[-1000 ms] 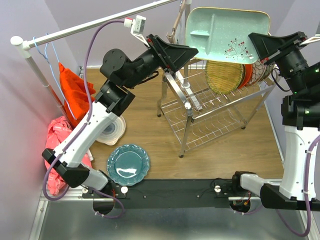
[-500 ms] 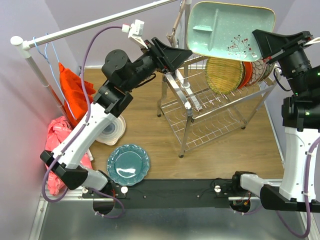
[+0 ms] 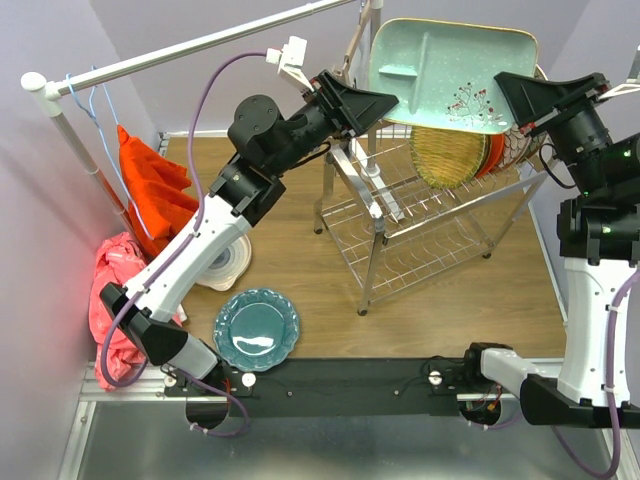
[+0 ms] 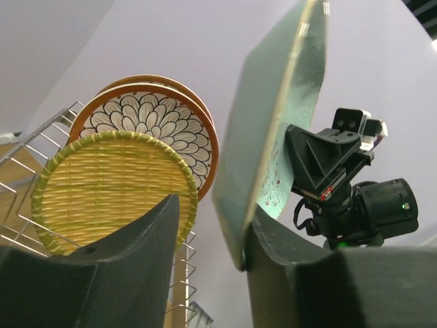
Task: Load the plates into the dish rack
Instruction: Pass the plate from the right arm to the left
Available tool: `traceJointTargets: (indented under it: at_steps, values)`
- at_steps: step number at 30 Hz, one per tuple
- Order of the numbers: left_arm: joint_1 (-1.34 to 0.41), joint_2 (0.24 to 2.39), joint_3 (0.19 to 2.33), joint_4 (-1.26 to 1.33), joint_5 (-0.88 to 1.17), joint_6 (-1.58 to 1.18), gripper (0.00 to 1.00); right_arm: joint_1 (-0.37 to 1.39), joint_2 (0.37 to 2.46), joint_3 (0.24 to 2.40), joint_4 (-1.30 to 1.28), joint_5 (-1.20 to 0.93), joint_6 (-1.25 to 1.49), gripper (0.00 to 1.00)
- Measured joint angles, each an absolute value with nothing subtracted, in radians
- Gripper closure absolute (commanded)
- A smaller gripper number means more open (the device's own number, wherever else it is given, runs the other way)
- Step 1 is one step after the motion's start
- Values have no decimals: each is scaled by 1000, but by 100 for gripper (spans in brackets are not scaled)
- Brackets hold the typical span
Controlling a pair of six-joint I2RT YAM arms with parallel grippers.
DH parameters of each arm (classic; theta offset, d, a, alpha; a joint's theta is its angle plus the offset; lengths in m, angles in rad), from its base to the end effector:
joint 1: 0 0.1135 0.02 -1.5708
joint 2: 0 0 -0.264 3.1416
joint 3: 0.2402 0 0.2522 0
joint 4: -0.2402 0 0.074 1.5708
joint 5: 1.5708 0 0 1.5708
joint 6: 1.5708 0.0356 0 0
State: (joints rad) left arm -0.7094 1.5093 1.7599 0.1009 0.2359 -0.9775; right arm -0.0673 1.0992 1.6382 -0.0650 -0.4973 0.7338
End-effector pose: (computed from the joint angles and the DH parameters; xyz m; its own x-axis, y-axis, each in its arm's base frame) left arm 0.2436 -0.2201 0.5333 -0.5171 -0.6185 -0.5916 0.6638 0.1466 -0.7334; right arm 0.1739 0.0053 0.5740 0.0942 0.5836 -0.8066 -0.5756 0.6930 0.4342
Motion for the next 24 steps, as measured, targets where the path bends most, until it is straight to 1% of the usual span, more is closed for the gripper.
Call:
traceJointTargets:
  at_steps: [1, 3, 6, 9, 13, 16, 18, 19, 21, 22, 24]
  values:
    - [-710, 1509, 1760, 103, 236, -980, 58, -67, 1099, 1631, -61, -499, 735, 99]
    - [-711, 1509, 1761, 110, 233, -988, 58, -68, 1099, 1614, -48, -507, 743, 99]
    - [-715, 1509, 1761, 112, 217, -995, 64, -68, 1099, 1597, -37, -524, 743, 99]
    - [-715, 1509, 1763, 115, 213, -997, 72, -68, 1098, 1580, -10, -547, 741, 99]
    - [-715, 1515, 1773, 109, 210, -960, 100, -67, 1095, 1567, 23, -558, 731, 99]
    - [-717, 1525, 1774, 94, 199, -891, 100, -66, 1088, 1564, 27, -558, 688, 99]
    - [-719, 1534, 1776, 93, 199, -871, 100, -68, 1086, 1556, 25, -556, 670, 94]
    - [-718, 1535, 1777, 88, 199, -865, 100, -68, 1086, 1552, 25, -556, 667, 87]
    - [-715, 1535, 1782, 78, 200, -856, 100, -67, 1086, 1547, 28, -558, 666, 79]
    - [-712, 1535, 1788, 72, 208, -855, 100, -67, 1086, 1546, 35, -566, 667, 70]
    - [-701, 1534, 1794, 71, 231, -853, 100, -67, 1085, 1546, 53, -580, 661, 58]
